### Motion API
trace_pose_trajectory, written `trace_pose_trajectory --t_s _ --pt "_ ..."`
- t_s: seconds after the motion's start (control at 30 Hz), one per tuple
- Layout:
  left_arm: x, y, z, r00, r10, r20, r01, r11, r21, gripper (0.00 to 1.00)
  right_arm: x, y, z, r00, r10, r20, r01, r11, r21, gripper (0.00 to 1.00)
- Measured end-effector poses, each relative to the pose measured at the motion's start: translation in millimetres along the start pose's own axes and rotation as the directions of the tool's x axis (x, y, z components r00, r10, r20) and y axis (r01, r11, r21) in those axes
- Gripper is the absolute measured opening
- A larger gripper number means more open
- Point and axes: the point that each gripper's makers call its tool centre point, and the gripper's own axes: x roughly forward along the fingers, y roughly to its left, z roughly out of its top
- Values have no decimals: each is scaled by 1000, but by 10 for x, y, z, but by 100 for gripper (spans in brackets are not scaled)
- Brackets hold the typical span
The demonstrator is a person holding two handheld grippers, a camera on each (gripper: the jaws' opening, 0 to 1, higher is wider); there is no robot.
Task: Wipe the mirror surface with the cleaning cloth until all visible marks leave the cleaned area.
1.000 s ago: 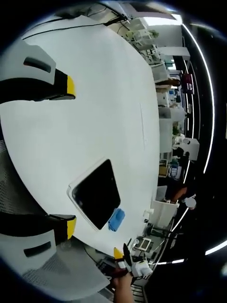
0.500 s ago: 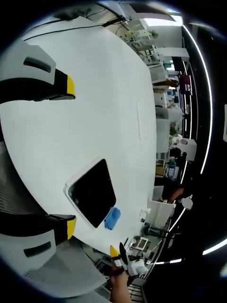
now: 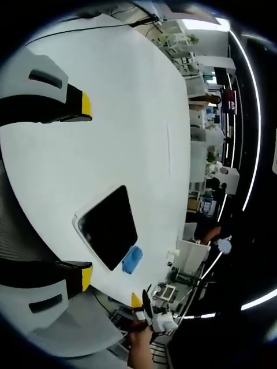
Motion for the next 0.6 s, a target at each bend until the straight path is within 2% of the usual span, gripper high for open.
trace_pose_trajectory --t_s 0.07,0.13,0.2,0.27,0.4,0.5,0.6 --pt "0 8 -7 1000 3 -2 -3 1000 0 99 11 24 53 1000 3 -7 -3 1000 -4 93" --pt "0 14 -12 1000 9 -1 -9 1000 16 99 23 75 81 999 15 -46 -16 1000 -19 88" --pt "1 29 1 1000 21 8 -21 999 34 99 54 108 199 999 30 -28 -30 1000 -2 87" --pt "10 2 -17 1000 6 -2 -6 999 32 99 110 116 298 999 32 -38 -31 999 12 83" --pt "23 -4 -42 1000 4 -15 -3 998 55 99 279 114 465 998 26 -50 -27 999 -28 73" --pt "21 13 -72 999 12 -31 -10 998 65 99 426 86 510 998 45 -48 -45 999 -2 68" --pt "18 17 -81 999 13 -34 -11 998 59 99 598 125 444 991 91 -98 -81 992 97 59"
